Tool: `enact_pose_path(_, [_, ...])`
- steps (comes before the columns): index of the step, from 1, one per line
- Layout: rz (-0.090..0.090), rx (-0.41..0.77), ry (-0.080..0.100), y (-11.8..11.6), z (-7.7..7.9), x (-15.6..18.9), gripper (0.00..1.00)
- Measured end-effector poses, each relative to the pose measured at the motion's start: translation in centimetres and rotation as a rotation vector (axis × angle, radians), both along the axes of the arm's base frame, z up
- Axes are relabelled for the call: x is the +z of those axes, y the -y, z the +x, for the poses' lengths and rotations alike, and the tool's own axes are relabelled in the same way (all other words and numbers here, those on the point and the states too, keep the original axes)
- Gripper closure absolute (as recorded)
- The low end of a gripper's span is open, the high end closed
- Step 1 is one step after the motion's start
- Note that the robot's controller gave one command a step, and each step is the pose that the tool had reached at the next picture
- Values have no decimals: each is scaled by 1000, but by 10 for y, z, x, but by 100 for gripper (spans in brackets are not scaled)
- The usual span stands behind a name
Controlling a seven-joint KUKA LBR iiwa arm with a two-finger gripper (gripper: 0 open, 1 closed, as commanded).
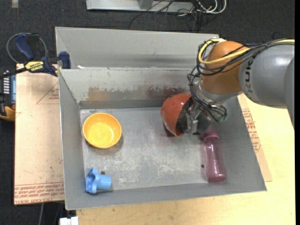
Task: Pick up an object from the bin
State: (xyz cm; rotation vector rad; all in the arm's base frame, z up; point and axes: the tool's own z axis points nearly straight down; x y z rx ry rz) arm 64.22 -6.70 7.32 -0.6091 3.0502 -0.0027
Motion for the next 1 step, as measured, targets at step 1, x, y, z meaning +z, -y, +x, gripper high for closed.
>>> enact_pose_path(1, [0, 0, 0, 0, 0, 0, 100])
